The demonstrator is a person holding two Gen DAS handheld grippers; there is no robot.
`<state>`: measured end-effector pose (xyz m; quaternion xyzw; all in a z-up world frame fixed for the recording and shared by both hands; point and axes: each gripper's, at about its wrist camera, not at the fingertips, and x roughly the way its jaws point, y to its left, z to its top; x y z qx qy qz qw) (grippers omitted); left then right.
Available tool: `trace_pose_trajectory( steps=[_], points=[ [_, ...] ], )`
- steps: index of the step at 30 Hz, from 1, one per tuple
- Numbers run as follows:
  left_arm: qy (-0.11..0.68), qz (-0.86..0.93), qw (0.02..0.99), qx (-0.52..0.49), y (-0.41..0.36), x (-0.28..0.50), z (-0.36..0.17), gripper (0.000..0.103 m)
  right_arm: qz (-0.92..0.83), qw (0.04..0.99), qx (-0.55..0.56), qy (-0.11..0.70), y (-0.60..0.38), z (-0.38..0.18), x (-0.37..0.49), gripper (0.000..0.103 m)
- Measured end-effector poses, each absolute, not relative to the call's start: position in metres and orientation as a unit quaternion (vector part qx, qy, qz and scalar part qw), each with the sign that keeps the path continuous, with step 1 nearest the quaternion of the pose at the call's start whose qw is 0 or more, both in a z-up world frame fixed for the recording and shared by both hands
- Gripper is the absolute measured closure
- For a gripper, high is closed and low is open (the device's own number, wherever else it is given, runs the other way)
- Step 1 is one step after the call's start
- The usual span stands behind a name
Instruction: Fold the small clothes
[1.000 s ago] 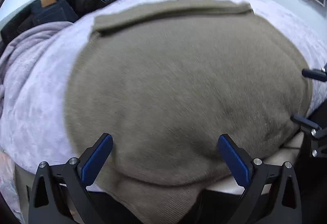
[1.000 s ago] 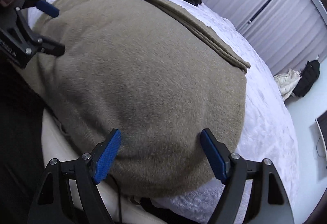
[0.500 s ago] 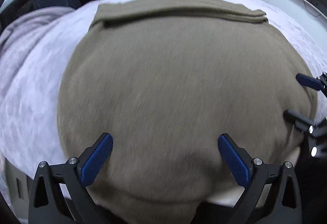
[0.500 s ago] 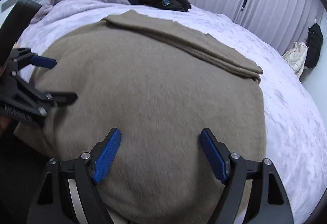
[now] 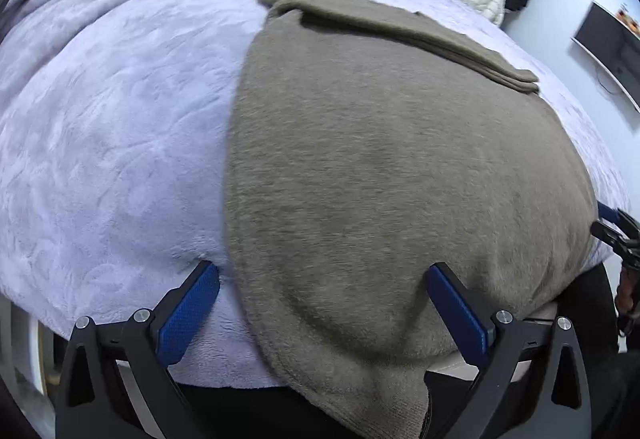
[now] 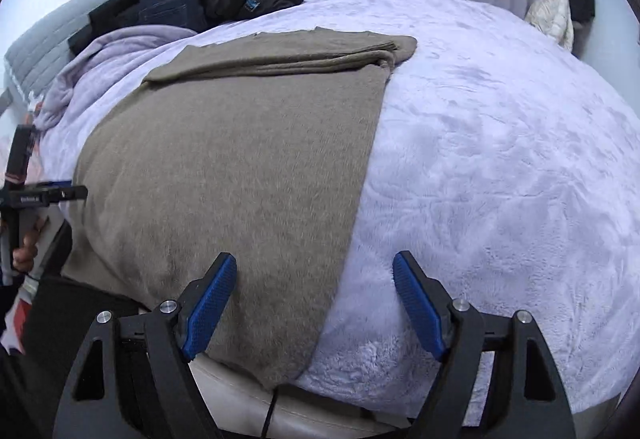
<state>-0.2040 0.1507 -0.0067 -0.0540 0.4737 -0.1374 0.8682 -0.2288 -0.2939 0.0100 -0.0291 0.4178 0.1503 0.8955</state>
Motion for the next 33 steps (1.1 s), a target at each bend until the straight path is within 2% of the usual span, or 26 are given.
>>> trace_pose_trajectory(
  steps=[7,9,11,13,14,15,18,20,21,23,28,30,31,32,33],
  points=[
    [0.458,-0.139,0.875,-0.069,0.127,-0.198,-0.008,0.0,0.196,0.893,-0.05,0.402,-0.26,0.003,-0.231,0.023],
    [0.445,-0.14,0.882,-0.067,0.116,-0.193,-0.004,0.005,0.189,0.897,-0.052,0.397,-0.257,-0.001,-0.228,0.028],
    [0.432,-0.139,0.889,-0.054,0.11,-0.195,0.003,0.024,0.192,0.898,-0.025,0.394,-0.261,0.001,-0.222,0.038],
    [0.429,-0.138,0.892,-0.042,0.107,-0.192,0.005,0.03,0.202,0.895,0.009,0.397,-0.268,0.006,-0.215,0.064],
    [0.428,-0.135,0.893,-0.036,0.106,-0.191,0.005,0.038,0.209,0.892,0.021,0.4,-0.27,0.007,-0.212,0.071],
    [0.427,-0.133,0.894,-0.034,0.11,-0.193,0.005,0.04,0.216,0.889,0.027,0.403,-0.271,0.007,-0.209,0.08],
    [0.428,-0.143,0.891,-0.055,0.122,-0.196,0.005,0.042,0.217,0.888,0.014,0.404,-0.268,0.006,-0.213,0.08],
    [0.431,-0.148,0.888,-0.062,0.126,-0.193,0.003,0.042,0.218,0.887,0.024,0.406,-0.274,0.004,-0.214,0.077],
    [0.435,-0.151,0.886,-0.064,0.127,-0.191,0.003,0.042,0.221,0.885,0.038,0.408,-0.28,0.003,-0.214,0.072],
    [0.442,-0.158,0.88,-0.068,0.127,-0.184,0.004,0.035,0.232,0.878,0.072,0.412,-0.291,0.0,-0.212,0.071],
    [0.446,-0.164,0.878,-0.062,0.121,-0.172,0.006,0.035,0.251,0.858,0.155,0.42,-0.308,-0.01,-0.2,0.07],
    [0.444,-0.161,0.88,-0.052,0.122,-0.174,0.008,0.054,0.247,0.854,0.17,0.424,-0.31,-0.013,-0.198,0.077],
    [0.444,-0.161,0.88,-0.049,0.123,-0.177,0.01,0.068,0.244,0.857,0.156,0.426,-0.308,-0.012,-0.199,0.086],
    [0.445,-0.166,0.879,-0.053,0.125,-0.179,0.011,0.084,0.242,0.862,0.132,0.425,-0.303,-0.009,-0.202,0.088],
    [0.446,-0.175,0.876,-0.06,0.128,-0.181,0.013,0.09,0.24,0.868,0.109,0.422,-0.299,-0.005,-0.205,0.091]
  ],
)
